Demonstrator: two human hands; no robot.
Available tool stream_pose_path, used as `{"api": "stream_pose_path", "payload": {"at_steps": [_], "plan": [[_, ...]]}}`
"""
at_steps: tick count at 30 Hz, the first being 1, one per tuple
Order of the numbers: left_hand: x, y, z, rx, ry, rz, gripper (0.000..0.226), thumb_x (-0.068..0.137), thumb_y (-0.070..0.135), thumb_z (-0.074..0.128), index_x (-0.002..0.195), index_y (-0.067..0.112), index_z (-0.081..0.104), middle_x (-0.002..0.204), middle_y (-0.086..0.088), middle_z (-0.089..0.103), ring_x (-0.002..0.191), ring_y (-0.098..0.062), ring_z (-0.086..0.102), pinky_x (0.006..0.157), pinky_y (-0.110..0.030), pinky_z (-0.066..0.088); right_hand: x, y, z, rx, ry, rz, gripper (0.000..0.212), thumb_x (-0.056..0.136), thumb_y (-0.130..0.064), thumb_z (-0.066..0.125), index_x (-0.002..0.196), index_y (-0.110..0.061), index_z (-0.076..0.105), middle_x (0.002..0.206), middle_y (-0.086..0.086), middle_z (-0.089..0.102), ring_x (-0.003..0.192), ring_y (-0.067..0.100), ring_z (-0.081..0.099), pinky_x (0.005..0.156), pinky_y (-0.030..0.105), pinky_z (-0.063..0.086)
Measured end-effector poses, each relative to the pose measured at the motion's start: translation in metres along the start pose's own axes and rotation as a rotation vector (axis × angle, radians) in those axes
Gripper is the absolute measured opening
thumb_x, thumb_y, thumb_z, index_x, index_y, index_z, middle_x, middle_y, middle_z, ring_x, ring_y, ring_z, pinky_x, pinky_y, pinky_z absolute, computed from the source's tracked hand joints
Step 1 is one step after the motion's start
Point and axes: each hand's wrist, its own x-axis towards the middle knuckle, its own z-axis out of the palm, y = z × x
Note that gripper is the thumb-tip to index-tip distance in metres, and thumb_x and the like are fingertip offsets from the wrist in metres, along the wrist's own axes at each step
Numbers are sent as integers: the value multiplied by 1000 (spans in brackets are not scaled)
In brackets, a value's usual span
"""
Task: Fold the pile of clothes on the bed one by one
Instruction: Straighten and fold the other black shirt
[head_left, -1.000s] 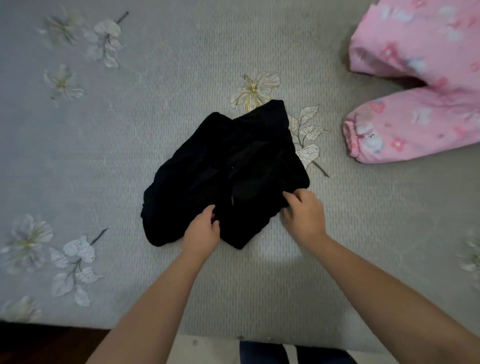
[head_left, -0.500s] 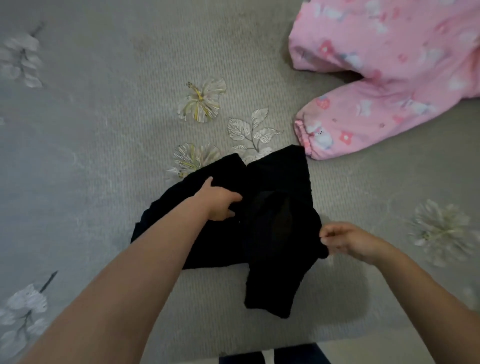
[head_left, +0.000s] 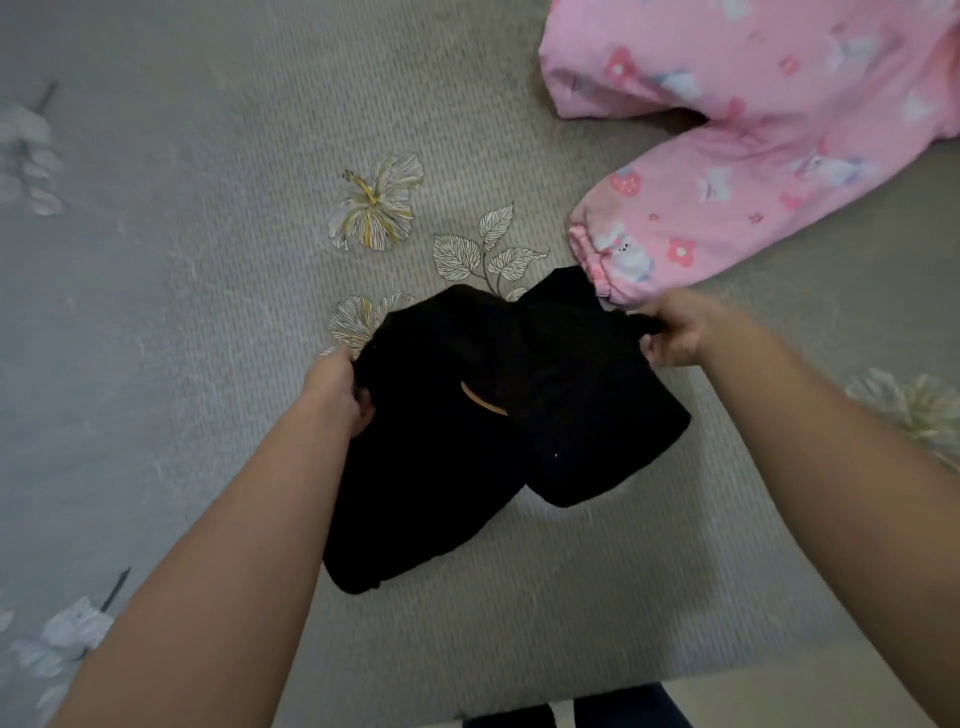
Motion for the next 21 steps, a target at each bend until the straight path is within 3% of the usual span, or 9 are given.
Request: {"api": "stream_pose_path", "payload": {"at_steps": [2, 4, 6, 8, 11, 12, 14, 18, 21], "plan": [[3, -15, 2, 406, 8, 139, 23, 93, 20, 39, 77, 10, 53, 81, -11, 58, 66, -21, 53, 60, -28, 41, 6, -4, 14, -297, 148, -135, 25, 94, -8, 39, 72, -12, 50, 73, 7, 54, 54, 14, 46, 43, 22, 41], [5, -33, -2, 862, 158, 495, 30, 94, 15, 38, 101, -6, 59, 109, -27, 56, 100, -37, 53, 81, -37, 40, 7, 0, 17, -759, 402, -484, 16, 92, -7, 44, 87, 0, 57, 95, 19, 56, 81, 30, 55, 66, 31, 40], [6, -46, -12, 983, 236, 806, 29, 92, 12, 42, 98, -10, 60, 107, -28, 56, 105, -38, 48, 86, -38, 34, -8, 11, 19, -942, 442, -897, 19, 90, -10, 47, 93, 6, 58, 96, 21, 58, 91, 34, 55, 66, 29, 31], [6, -54, -16, 890, 104, 973, 22, 90, 6, 47, 83, -9, 61, 94, -23, 57, 96, -34, 49, 84, -36, 32, -32, 32, 31, -1039, 293, -1172, 31, 87, -26, 54, 91, 4, 62, 92, 19, 60, 90, 33, 56, 73, 30, 34], [-2, -55, -10, 721, -149, 933, 15, 91, 10, 51, 77, 6, 48, 69, -3, 46, 75, -21, 44, 63, -31, 28, -45, 71, 56, -1448, 207, -1126, 62, 76, -55, 61, 108, -3, 60, 112, 13, 58, 107, 31, 52, 91, 39, 37], [-4, -55, -6, 707, -176, 903, 12, 91, 14, 53, 81, 8, 48, 69, 0, 45, 74, -19, 44, 60, -29, 25, -43, 80, 63, -1609, 254, -1046, 64, 76, -57, 59, 114, -6, 55, 118, 10, 53, 112, 29, 47, 96, 40, 33], [-5, -55, 1, 734, -171, 849, 17, 88, 22, 59, 92, 7, 51, 80, -2, 48, 78, -18, 45, 63, -26, 27, -37, 85, 70, -1739, 326, -1001, 47, 85, -44, 54, 117, -11, 49, 121, 7, 48, 115, 26, 42, 98, 38, 26], [-3, -45, -1, 640, -111, 893, 13, 85, 12, 60, 85, 9, 47, 72, 0, 46, 73, -18, 43, 56, -27, 21, -38, 57, 45, -1491, 346, -1195, 8, 79, -7, 64, 86, -3, 66, 88, 15, 65, 85, 31, 60, 76, 36, 42], [-3, -28, -9, 414, -13, 885, 11, 85, 5, 53, 86, 11, 44, 67, 6, 41, 62, -13, 41, 52, -21, 30, -43, 27, 11, -1233, 306, -1038, 7, 83, -5, 60, 86, 0, 64, 85, 18, 66, 84, 34, 61, 67, 32, 39]]}}
